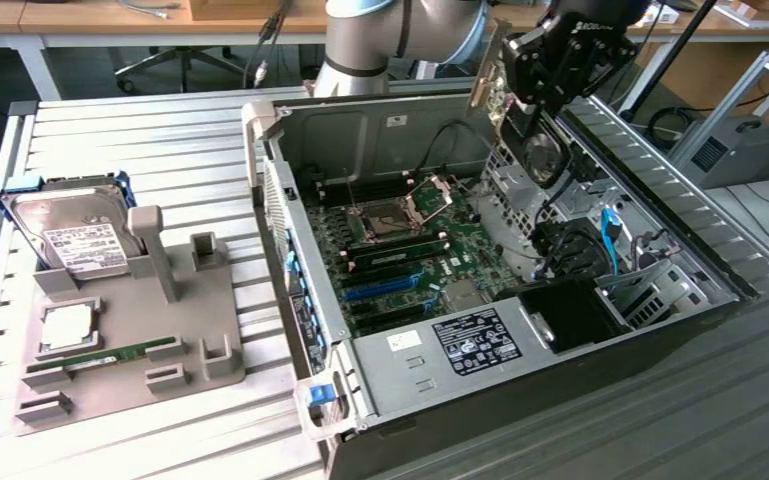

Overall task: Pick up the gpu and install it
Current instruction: 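Pick up the gpu and move the gpu toward the slot, then insert the gpu into the slot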

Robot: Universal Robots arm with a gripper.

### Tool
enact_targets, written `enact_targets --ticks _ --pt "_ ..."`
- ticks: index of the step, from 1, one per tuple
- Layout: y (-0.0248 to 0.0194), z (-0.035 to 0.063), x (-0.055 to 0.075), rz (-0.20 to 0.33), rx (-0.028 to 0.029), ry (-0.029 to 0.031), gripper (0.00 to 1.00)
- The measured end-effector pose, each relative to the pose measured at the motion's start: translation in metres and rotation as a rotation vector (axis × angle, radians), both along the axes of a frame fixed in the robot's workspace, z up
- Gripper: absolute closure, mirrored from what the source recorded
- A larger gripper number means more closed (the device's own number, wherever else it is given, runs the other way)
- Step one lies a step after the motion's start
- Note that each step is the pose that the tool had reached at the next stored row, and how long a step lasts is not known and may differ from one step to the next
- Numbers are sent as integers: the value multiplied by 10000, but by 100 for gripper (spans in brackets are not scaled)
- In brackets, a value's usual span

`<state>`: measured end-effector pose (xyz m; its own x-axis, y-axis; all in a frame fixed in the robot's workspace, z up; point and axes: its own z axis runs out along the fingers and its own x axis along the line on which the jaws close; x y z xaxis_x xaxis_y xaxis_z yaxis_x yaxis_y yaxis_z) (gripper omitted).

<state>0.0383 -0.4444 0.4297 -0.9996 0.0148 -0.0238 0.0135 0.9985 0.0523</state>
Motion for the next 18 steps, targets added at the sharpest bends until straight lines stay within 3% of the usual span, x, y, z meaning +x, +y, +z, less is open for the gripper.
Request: enact_targets --ticks 1,15,18 --pt "0 0 79 1 0 0 73" --pt "0 0 81 23 0 0 73" --pt "0 0 80 545 0 -1 73"
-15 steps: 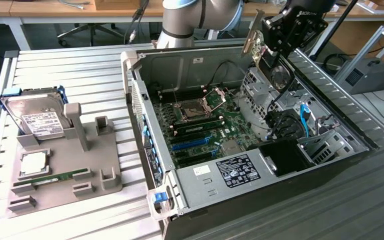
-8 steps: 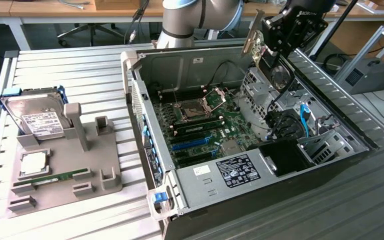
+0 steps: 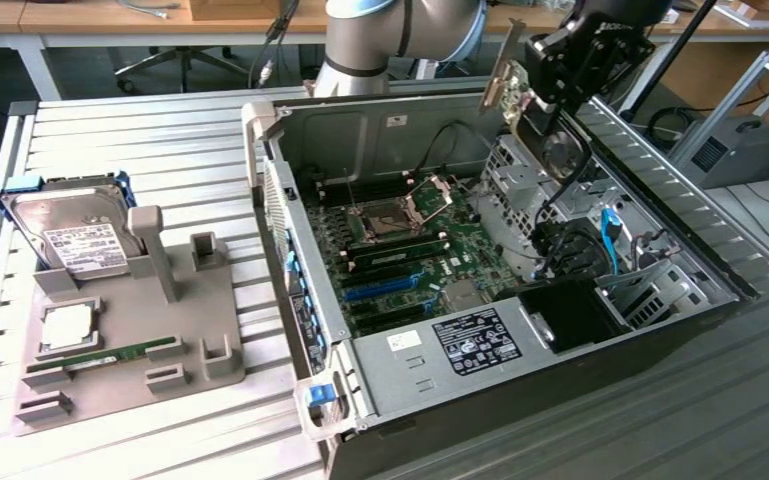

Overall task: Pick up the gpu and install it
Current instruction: 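Insert the gpu into the slot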

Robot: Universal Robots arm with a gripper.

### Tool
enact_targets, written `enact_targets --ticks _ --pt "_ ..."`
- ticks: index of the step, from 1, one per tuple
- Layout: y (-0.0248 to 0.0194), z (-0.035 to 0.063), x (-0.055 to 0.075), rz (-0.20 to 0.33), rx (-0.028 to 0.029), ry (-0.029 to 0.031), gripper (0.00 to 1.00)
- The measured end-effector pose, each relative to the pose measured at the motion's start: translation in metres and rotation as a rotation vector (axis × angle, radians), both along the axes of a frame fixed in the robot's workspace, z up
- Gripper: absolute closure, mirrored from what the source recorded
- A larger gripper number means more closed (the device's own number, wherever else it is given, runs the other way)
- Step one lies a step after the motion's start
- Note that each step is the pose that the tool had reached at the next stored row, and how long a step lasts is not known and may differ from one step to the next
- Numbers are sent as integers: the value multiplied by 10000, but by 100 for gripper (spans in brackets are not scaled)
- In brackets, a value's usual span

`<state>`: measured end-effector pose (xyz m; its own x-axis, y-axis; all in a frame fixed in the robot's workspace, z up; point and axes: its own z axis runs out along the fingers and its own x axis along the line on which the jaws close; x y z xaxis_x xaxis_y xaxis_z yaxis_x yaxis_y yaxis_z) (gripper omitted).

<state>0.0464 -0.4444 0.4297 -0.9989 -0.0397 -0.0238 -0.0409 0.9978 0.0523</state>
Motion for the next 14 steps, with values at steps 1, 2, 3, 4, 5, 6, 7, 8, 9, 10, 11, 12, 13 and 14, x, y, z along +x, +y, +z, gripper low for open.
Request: enact_targets --ticks 1,2,3,4,5,6,7,8,9,10,11,12,13,14 --pt "0 0 0 129 -1 0 73" --pt "0 0 0 471 -7 0 73" --pt "0 0 0 726 -13 0 73" --pt "0 1 -1 1041 -25 1 73" --pt "-1 0 -1 1268 -32 1 73" --pt "0 -1 -1 1448 -35 1 73" --pt "0 0 0 1791 -44 0 73" --pt "0 0 0 2102 -50 1 73" --pt "0 0 -1 2283 -53 0 73" --pt "0 0 -1 2527 -57 0 73" --pt "0 0 0 2777 -62 0 73" --pt "0 0 -1 2975 -66 0 73" --pt "0 0 0 3126 -68 0 73" --pt "0 0 -1 3328 -72 0 73"
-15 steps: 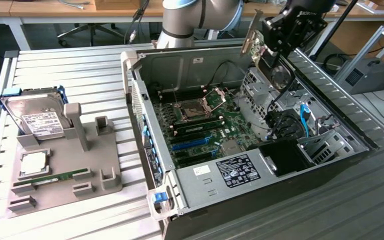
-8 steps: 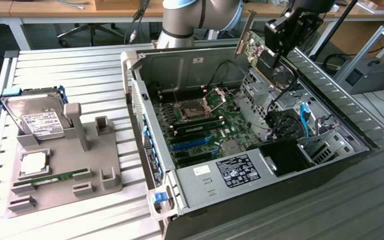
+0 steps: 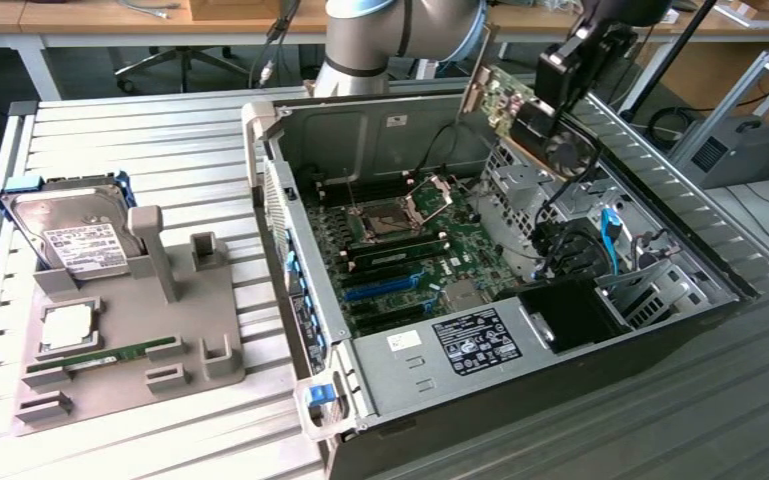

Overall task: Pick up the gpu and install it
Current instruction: 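Insert the gpu into the slot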

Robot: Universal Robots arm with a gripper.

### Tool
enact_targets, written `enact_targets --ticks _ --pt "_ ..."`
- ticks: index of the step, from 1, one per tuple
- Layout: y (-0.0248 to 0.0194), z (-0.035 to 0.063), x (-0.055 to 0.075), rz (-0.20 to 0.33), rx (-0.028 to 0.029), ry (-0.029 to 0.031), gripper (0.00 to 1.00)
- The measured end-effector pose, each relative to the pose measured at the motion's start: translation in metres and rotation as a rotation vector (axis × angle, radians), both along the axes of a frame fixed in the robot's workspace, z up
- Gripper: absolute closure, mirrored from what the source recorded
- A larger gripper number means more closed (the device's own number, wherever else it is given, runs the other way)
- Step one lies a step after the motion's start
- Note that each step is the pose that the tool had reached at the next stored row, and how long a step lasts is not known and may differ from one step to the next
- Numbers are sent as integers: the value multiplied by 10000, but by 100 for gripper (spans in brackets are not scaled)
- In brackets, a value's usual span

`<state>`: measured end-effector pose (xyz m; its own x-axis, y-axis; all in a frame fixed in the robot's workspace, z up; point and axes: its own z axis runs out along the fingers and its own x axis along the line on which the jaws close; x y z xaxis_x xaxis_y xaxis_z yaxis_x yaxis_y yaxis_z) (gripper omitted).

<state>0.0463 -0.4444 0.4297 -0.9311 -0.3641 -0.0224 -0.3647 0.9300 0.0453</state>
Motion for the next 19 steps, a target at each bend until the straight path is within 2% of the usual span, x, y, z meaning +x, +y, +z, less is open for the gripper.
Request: enact_targets --ticks 2,6,12,14,19 --pt "0 0 0 557 -9 0 73" --pt "0 0 0 1270 -17 -1 73" --pt "0 0 0 2610 -35 0 73" --pt "0 0 0 3215 -46 0 73" --pt "0 0 0 4256 -60 0 73"
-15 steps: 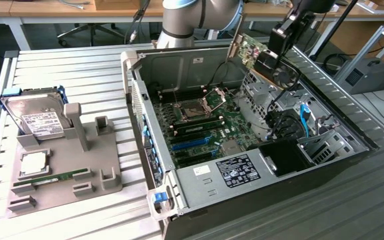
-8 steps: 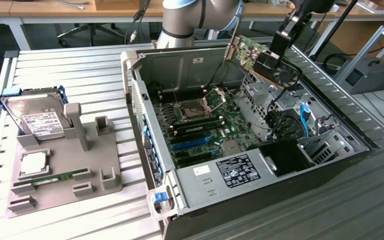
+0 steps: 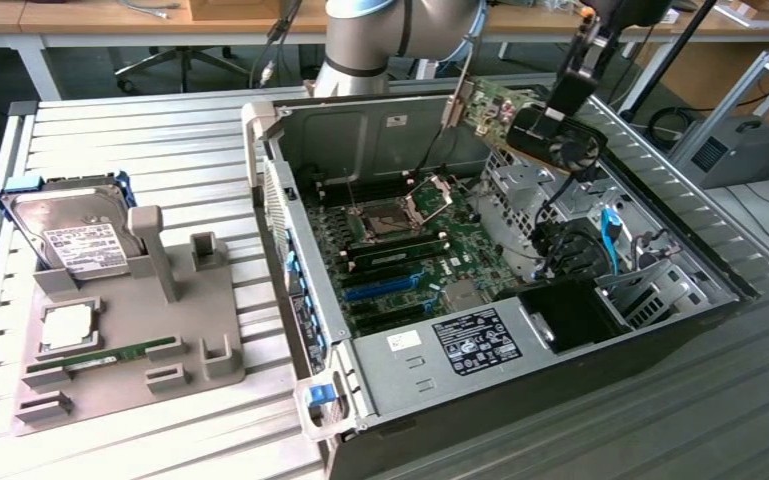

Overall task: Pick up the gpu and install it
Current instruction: 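Insert the gpu into the slot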

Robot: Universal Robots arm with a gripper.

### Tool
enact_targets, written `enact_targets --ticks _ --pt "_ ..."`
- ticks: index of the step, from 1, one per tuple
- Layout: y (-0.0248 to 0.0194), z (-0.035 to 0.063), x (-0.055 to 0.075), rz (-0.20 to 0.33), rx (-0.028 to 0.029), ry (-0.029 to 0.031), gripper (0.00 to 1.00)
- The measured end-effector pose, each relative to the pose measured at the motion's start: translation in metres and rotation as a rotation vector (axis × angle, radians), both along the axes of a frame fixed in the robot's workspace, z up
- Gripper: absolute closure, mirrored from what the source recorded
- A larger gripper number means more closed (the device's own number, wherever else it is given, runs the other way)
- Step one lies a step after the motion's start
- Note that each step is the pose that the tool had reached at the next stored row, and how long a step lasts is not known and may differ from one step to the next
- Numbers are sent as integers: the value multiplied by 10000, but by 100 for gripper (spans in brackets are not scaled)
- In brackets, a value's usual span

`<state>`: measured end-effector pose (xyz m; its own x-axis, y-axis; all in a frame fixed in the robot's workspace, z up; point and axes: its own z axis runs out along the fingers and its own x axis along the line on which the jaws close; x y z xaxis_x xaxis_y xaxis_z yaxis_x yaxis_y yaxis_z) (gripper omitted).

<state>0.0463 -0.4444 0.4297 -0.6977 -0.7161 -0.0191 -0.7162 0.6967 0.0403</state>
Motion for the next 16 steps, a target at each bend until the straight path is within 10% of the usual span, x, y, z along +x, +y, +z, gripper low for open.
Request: enact_targets --ticks 16 --pt "0 0 0 3641 -18 0 73"
